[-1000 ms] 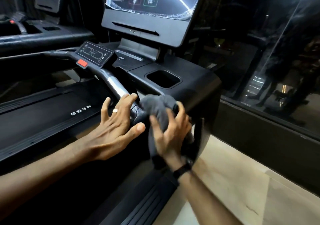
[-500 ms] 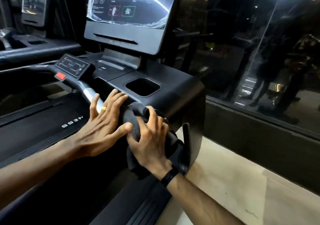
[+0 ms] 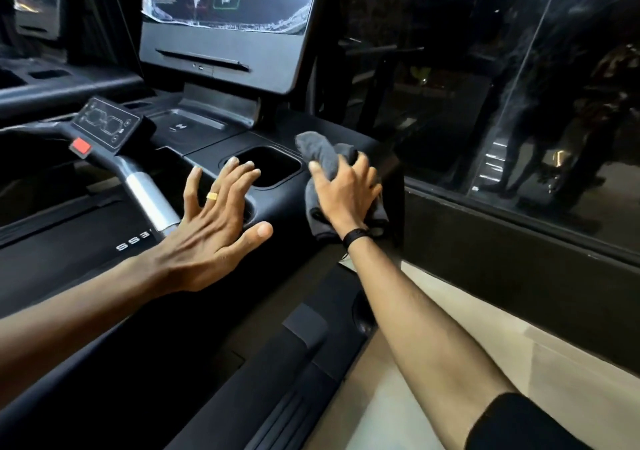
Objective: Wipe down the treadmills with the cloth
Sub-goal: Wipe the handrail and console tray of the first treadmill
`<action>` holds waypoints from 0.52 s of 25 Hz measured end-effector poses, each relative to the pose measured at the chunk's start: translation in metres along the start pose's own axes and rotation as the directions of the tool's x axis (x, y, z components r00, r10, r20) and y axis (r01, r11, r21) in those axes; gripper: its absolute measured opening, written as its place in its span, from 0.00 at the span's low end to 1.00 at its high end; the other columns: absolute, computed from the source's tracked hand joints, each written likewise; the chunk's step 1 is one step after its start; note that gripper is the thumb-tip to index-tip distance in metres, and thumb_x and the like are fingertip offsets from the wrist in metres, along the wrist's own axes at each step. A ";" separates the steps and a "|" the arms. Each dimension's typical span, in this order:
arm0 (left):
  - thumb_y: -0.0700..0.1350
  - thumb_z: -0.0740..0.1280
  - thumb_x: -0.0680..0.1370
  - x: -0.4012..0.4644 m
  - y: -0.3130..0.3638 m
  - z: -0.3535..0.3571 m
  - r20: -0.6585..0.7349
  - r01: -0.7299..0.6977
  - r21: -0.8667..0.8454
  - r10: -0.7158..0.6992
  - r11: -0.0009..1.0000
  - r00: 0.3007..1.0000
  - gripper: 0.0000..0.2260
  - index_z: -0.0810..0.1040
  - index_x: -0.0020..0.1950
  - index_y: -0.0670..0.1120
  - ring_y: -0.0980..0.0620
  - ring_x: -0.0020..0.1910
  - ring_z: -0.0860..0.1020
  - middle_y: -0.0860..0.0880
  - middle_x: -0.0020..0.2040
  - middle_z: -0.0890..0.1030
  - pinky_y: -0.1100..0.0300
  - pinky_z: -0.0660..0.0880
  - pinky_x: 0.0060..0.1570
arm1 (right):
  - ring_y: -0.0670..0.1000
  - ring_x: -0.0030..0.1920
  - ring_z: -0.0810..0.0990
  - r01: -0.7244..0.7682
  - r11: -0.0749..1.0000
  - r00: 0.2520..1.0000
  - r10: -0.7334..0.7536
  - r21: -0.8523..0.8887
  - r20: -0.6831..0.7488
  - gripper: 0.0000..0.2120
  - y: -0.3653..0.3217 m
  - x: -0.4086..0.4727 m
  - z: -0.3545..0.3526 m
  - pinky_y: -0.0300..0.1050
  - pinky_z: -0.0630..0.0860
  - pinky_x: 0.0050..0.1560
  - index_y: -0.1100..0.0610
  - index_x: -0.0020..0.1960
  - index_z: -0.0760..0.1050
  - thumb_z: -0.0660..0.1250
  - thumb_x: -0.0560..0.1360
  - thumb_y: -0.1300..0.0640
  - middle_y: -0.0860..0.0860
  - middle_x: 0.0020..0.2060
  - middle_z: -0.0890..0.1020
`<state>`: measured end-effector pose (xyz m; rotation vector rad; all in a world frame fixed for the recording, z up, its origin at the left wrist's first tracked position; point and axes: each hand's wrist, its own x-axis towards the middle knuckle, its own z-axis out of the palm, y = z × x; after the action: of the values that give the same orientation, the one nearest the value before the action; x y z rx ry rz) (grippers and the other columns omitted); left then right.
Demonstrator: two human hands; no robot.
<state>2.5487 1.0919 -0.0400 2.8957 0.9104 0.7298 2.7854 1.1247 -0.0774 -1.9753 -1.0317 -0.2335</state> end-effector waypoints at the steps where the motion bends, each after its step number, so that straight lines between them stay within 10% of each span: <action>1: 0.74 0.37 0.76 0.006 -0.001 -0.002 -0.005 -0.009 -0.015 0.009 1.000 1.000 0.44 0.49 0.81 0.44 0.57 0.79 0.36 0.49 0.82 0.50 0.44 0.29 0.74 | 0.62 0.67 0.69 -0.057 0.998 0.998 0.057 0.018 -0.012 0.25 0.009 0.005 -0.001 0.60 0.63 0.66 0.52 0.65 0.78 0.66 0.76 0.36 0.57 0.70 0.70; 7: 0.74 0.34 0.75 0.045 -0.016 -0.004 -0.074 -0.033 -0.011 0.032 0.999 0.997 0.44 0.47 0.81 0.44 0.58 0.79 0.35 0.50 0.82 0.49 0.48 0.26 0.73 | 0.67 0.66 0.72 -0.427 0.836 0.869 0.485 0.346 -0.101 0.29 0.026 -0.042 0.001 0.59 0.70 0.63 0.57 0.71 0.73 0.65 0.78 0.39 0.64 0.67 0.72; 13: 0.72 0.36 0.75 0.082 -0.037 0.012 -0.029 0.009 -0.111 -0.013 0.994 0.999 0.42 0.48 0.80 0.46 0.59 0.79 0.36 0.50 0.81 0.50 0.46 0.28 0.74 | 0.58 0.58 0.74 0.306 0.945 0.949 -0.292 0.119 -0.121 0.20 -0.018 -0.094 -0.009 0.54 0.69 0.57 0.52 0.55 0.81 0.65 0.74 0.39 0.55 0.66 0.75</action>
<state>2.5928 1.1685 -0.0211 2.7889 0.8588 0.7982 2.7145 1.0688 -0.1091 -1.6621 -1.2456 -0.4145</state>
